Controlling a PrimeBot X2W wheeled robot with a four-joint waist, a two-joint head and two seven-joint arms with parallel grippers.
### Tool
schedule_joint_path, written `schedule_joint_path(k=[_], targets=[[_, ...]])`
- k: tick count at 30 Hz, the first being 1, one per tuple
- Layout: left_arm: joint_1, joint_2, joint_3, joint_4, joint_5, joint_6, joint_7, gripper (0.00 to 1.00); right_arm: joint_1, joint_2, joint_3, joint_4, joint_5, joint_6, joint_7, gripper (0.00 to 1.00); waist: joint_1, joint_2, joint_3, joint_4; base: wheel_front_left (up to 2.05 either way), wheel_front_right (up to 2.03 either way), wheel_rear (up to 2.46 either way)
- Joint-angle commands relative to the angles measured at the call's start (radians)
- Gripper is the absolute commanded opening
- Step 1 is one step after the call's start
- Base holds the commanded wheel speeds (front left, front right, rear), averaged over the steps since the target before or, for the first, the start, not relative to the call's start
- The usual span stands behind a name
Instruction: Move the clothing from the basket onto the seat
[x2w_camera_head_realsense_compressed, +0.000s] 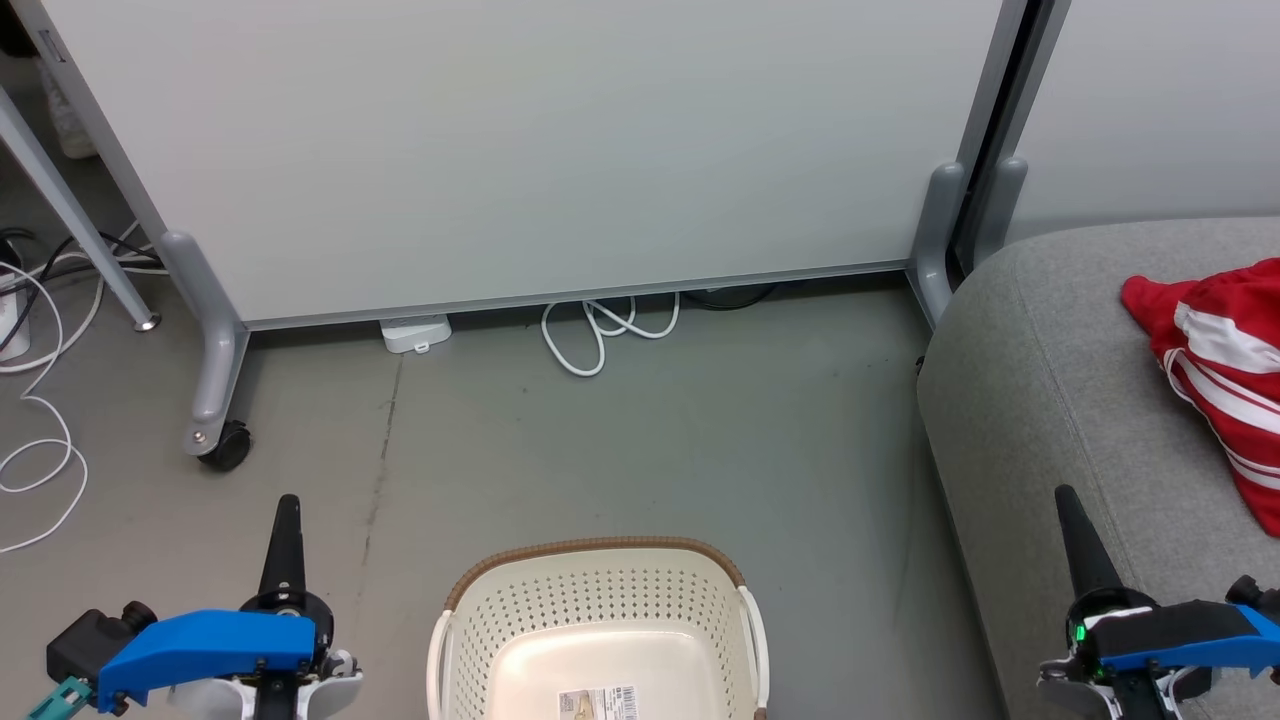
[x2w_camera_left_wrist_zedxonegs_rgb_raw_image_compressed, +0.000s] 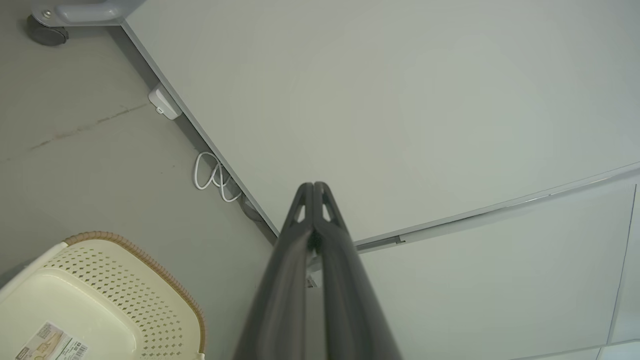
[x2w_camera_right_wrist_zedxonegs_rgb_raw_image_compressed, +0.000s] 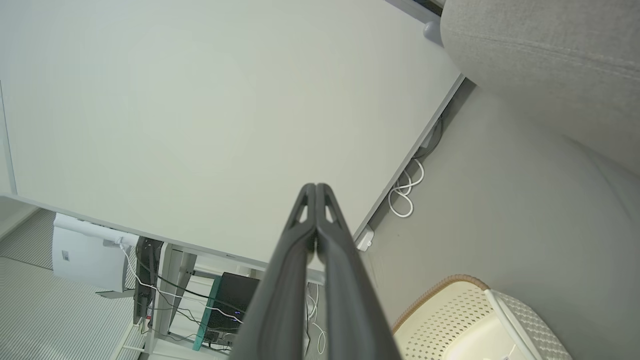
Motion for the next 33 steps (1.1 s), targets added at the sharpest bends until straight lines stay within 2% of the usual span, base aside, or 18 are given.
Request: schedule_joint_path(k=[1, 33], targets=[[-0.026, 0.002, 0.008, -0.014, -0.03, -0.006, 0.01, 0.0, -0.023, 0.002, -0.004, -0.011, 0.031, 0.0, 0.009, 0.0, -0.0001, -0.0001, 0.0, -0.001, 0.0, 0.0, 0.0], [-0.042, 0.002, 0.038, -0.032, -0.291, -0.012, 0.078, 0.0, -0.044, 0.013, -0.022, -0.017, 0.291, 0.0, 0.079, 0.0, -0.0001, -0.0001, -0.002, -0.01, 0.0, 0.0, 0.0]])
